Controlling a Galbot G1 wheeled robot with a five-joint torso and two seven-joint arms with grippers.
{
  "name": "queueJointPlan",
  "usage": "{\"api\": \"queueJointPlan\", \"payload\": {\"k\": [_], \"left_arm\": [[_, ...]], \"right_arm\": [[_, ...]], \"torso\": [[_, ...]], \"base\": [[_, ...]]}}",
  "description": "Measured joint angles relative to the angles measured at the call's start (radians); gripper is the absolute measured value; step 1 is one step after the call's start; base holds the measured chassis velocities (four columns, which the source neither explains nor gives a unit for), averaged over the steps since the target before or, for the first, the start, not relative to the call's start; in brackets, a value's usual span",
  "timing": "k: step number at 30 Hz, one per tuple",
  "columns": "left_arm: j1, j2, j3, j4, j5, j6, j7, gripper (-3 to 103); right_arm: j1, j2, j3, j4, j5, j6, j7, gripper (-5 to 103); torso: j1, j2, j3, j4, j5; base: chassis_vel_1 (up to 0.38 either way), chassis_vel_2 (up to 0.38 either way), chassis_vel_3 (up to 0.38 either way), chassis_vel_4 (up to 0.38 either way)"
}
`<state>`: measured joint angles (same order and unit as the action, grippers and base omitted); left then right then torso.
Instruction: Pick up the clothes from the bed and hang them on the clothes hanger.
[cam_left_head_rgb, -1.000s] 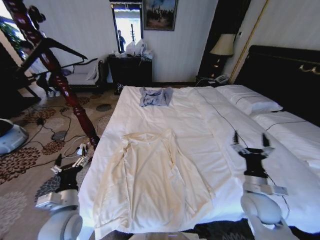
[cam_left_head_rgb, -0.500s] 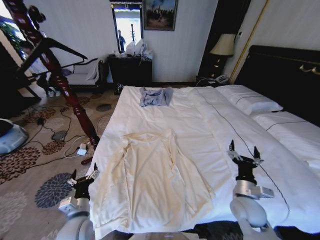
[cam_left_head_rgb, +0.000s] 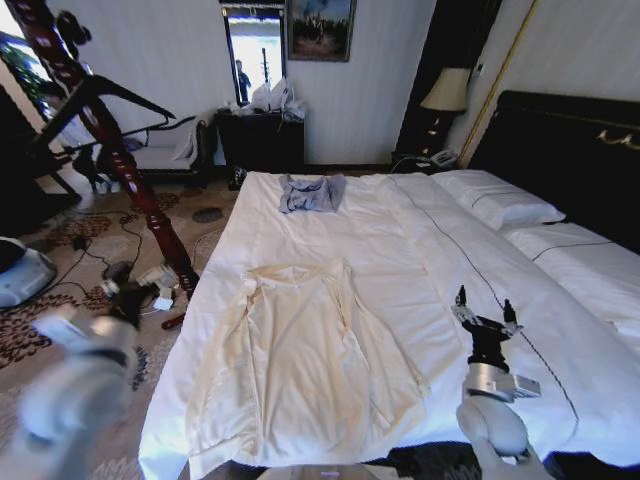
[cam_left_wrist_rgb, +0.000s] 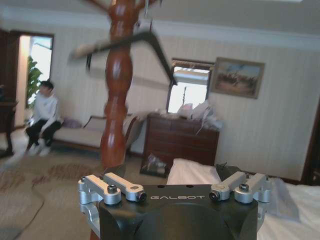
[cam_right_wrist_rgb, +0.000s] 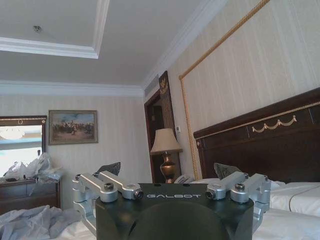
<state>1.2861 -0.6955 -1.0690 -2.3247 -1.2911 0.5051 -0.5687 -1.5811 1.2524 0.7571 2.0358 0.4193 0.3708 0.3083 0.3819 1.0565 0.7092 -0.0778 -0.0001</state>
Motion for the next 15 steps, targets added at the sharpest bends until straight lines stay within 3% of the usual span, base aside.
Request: {"api": "queueJointPlan", "payload": {"k": [2,3,4,5,9,10,13,15], "left_arm": [[-0.028,0.034,-0.011,0.014,-0.038,0.006,-0.006,100],[-0.092,0.117,-0.035,0.055,-0.111,0.012,-0.010,100],[-0.122,0.164,-0.043,0.082,-0.129,0.012,-0.001,100],[-0.122,0.164,-0.043,0.082,-0.129,0.012,-0.001,100],[-0.294,0.340,0.003,0.229,-0.217,0.055,0.016,100],[-0.294,0.340,0.003,0.229,-0.217,0.055,0.016,100],[-0.381,0.442,0.027,0.345,-0.301,0.112,0.026,100],[-0.386,0.453,0.028,0.359,-0.306,0.118,0.030,100]], "right_arm": [[0.001,0.001,-0.001,-0.003,0.000,0.000,0.001,100],[0.007,0.004,-0.008,-0.012,0.000,-0.001,0.003,100],[0.010,0.005,-0.012,-0.016,0.000,-0.001,0.005,100],[0.010,0.005,-0.012,-0.016,0.000,-0.001,0.005,100],[0.027,0.005,-0.023,-0.037,0.004,-0.004,0.009,100],[0.027,0.005,-0.023,-0.037,0.004,-0.004,0.009,100],[0.049,-0.010,-0.038,-0.065,0.018,-0.006,0.011,100],[0.052,-0.013,-0.042,-0.069,0.021,-0.007,0.012,100]], "torso": [[0.000,0.000,0.000,0.0000,-0.0002],[0.000,0.000,0.000,-0.0002,-0.0003],[0.000,0.000,0.000,0.0001,-0.0002],[0.000,0.000,0.000,0.0001,-0.0002],[0.000,0.000,0.000,-0.0002,-0.0002],[0.000,0.000,0.000,-0.0002,-0.0002],[0.000,0.000,0.000,0.0002,0.0000],[0.000,0.000,0.000,0.0004,0.0001]], "base": [[0.000,0.000,0.000,0.000],[0.000,0.000,0.000,0.000],[0.000,0.000,0.000,0.000],[0.000,0.000,0.000,0.000],[0.000,0.000,0.000,0.000],[0.000,0.000,0.000,0.000],[0.000,0.000,0.000,0.000],[0.000,0.000,0.000,0.000]]}}
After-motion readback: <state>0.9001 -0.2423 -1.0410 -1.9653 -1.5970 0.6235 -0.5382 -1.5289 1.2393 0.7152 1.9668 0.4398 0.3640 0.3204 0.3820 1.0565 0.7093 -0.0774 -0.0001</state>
